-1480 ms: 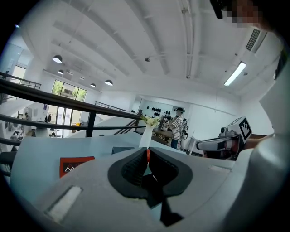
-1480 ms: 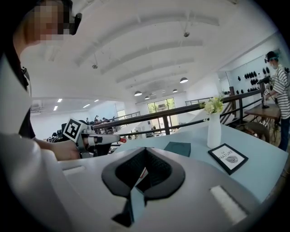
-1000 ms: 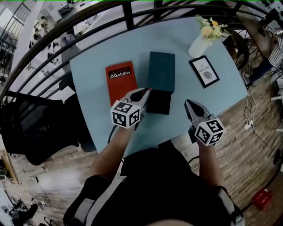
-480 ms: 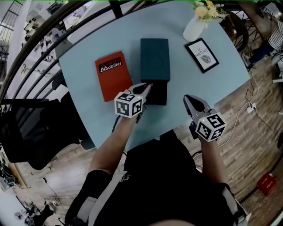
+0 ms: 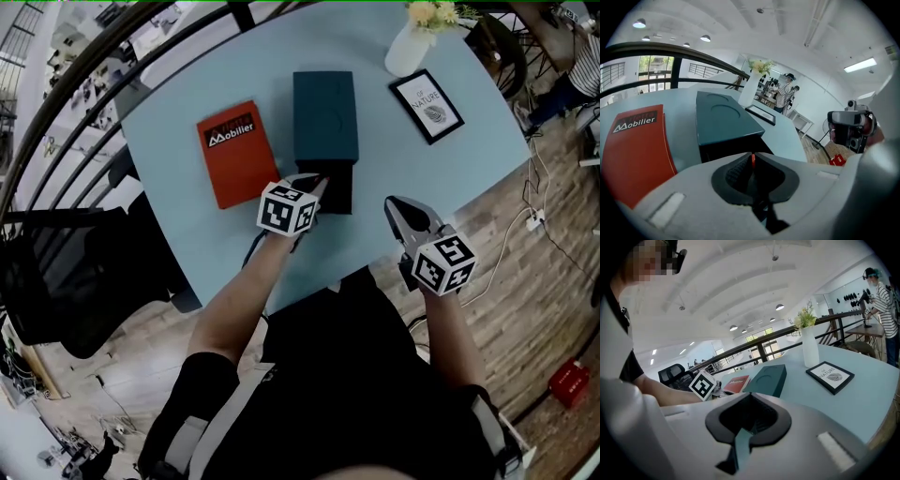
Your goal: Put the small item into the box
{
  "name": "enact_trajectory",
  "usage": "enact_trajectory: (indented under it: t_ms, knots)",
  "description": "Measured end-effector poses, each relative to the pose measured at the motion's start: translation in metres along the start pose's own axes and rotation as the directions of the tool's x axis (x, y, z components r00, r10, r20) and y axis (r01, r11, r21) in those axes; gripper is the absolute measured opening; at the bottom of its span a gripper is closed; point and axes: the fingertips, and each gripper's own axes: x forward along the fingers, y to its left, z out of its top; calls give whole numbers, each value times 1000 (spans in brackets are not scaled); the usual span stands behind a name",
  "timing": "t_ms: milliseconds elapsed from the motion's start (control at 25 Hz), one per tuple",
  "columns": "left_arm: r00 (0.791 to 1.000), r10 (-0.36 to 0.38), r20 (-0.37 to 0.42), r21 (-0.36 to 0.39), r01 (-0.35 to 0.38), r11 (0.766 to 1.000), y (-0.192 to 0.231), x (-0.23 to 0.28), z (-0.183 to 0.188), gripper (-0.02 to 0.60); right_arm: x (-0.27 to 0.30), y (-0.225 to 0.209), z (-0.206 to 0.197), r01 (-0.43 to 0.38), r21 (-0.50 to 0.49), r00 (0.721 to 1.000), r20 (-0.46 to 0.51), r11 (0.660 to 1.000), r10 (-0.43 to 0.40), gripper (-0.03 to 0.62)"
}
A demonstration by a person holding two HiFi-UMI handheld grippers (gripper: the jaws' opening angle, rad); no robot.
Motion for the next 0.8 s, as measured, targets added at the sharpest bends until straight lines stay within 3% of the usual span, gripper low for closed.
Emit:
enact_trajectory:
  t_ms: [280,440,560,800]
  knots:
    - [996,22,-87,107,-13,994,-2,6,-6,20,4,2,-4,-7,6,1000,-2,1000,7,2]
    - [986,1,-168,168,28,985,-15,11,-12,20,2,-3,-3,0,11,1000,2,1000,0,2]
    - [978,-13,-209,173,50,984,-19,17,-18,20,2,-5,-5,4,15,1000,1,1000,-4,2]
    - [978,-5,-207,183,43,982,-18,13,-20,49,5,1,-12,-7,19,1000,-11,1000,7,2]
